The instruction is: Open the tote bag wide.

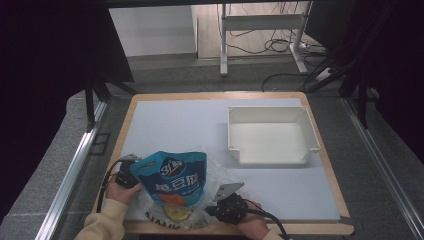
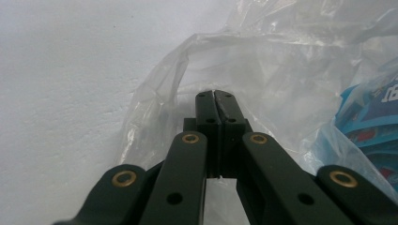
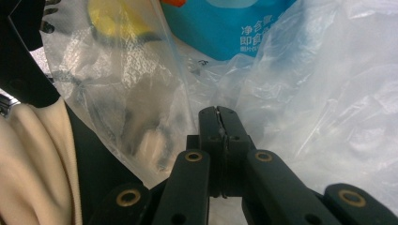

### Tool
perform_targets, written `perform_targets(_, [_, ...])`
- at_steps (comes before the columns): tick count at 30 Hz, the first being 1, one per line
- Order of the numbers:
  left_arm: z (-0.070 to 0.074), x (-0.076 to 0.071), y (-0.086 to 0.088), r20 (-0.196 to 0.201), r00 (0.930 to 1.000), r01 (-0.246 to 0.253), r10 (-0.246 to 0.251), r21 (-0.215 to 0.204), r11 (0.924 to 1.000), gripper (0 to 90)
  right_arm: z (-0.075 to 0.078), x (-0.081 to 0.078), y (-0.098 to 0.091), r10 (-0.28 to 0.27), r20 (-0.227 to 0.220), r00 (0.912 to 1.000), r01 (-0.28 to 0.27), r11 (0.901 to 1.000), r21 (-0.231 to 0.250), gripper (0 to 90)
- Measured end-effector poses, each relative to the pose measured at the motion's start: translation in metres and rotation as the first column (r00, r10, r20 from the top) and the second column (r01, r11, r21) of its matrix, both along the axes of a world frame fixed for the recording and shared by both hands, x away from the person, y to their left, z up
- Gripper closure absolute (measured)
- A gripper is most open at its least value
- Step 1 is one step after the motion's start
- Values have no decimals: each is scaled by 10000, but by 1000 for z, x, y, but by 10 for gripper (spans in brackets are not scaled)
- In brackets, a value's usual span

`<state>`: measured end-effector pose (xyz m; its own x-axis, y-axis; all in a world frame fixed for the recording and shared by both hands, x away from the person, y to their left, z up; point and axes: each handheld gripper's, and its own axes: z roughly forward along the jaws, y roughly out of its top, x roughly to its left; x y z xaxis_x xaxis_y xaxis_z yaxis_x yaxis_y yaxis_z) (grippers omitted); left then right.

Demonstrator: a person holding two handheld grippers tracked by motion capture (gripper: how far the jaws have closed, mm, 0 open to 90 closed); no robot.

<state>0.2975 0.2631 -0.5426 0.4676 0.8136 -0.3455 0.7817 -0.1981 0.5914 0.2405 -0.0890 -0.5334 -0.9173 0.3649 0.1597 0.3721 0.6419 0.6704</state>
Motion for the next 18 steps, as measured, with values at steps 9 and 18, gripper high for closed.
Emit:
perform_targets(9, [5,-2,2,231,9997,-71,82,-457,9989,897,7,1,2,-45,227,9997,42,9999,142,887])
perform_targets(18, [32,-27,18,1308,9906,-213,392,-1355,9906,897,34,4,-10,-635,830,9945,548,9931,1035,887])
